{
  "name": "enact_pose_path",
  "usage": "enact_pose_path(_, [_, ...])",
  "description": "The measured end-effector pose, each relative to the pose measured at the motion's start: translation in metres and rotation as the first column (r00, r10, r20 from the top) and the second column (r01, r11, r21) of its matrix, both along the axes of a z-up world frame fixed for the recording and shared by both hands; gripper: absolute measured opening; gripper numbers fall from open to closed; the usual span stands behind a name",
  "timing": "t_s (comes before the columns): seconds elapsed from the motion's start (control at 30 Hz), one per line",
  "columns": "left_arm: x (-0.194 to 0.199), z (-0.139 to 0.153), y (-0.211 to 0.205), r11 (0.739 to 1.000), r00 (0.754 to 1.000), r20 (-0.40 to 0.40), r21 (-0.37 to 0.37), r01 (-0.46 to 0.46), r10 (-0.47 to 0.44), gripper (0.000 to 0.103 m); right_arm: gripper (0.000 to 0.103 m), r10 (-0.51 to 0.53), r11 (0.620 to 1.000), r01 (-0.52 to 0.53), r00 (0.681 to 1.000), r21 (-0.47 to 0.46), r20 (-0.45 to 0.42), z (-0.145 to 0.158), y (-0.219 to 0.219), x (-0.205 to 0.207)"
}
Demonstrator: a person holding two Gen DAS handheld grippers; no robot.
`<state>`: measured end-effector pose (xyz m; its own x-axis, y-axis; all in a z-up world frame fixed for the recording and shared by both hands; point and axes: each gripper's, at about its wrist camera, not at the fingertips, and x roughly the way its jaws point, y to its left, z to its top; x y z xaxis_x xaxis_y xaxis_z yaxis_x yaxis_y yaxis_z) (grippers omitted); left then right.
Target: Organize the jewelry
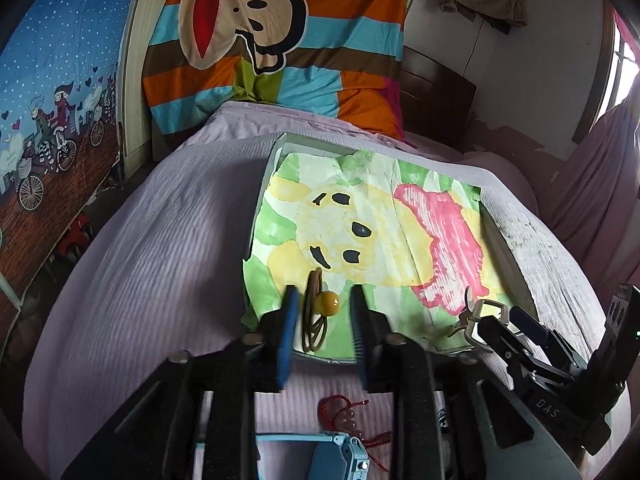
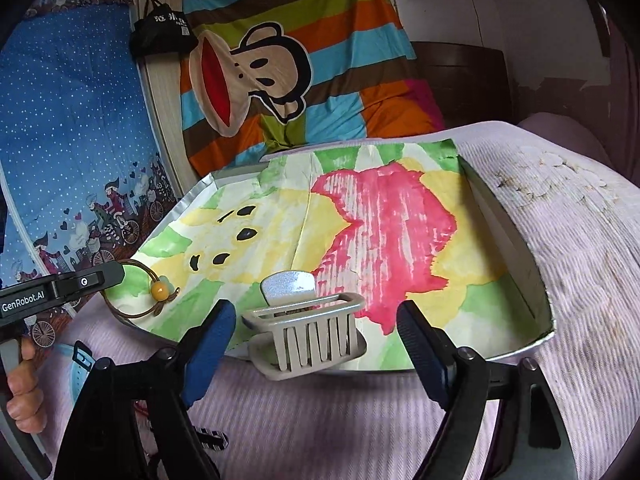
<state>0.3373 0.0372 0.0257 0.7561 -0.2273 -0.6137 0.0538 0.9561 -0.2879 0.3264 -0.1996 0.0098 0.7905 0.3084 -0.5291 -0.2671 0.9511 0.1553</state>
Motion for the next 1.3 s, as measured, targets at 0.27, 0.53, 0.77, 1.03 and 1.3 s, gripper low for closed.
enact_pose_path(0.27, [-0.074, 0.029, -0.009, 1.000, 0.989, 0.147, 0.011, -0.023, 0.021, 0.078, 0.103, 0.010, 1.000, -0.009, 0.989, -0.005, 0.146, 0.037, -0.029, -0.075])
enact_pose_path(0.53, [-0.160, 0.037, -0.030, 0.999, 0.971, 0.239, 0.029, -0.030, 0.022, 0.094, 0.103, 0.049, 0.999, -0.050, 0.975, -0.002, 0.216, 0.057, -0.038, -0.149])
enact_pose_path(0.77, [-0.223, 0.034, -0.041, 0.997, 0.958, 0.287, 0.056, -0.049, 0.031, 0.094, 0.103, 0.036, 0.999, -0.035, 0.973, -0.008, 0.229, 0.052, -0.046, -0.198])
enact_pose_path(1.03, [-0.267, 0.026, -0.047, 0.991, 0.950, 0.310, 0.122, -0.057, 0.017, 0.094, 0.103, 0.060, 0.997, -0.046, 0.970, -0.061, 0.237, 0.031, -0.047, -0.231])
enact_pose_path(1.3, [-0.284, 0.011, -0.050, 0.982, 0.949, 0.315, 0.181, -0.052, -0.007, 0.094, 0.103, 0.127, 0.986, -0.094, 0.958, -0.139, 0.256, 0.020, -0.035, -0.247])
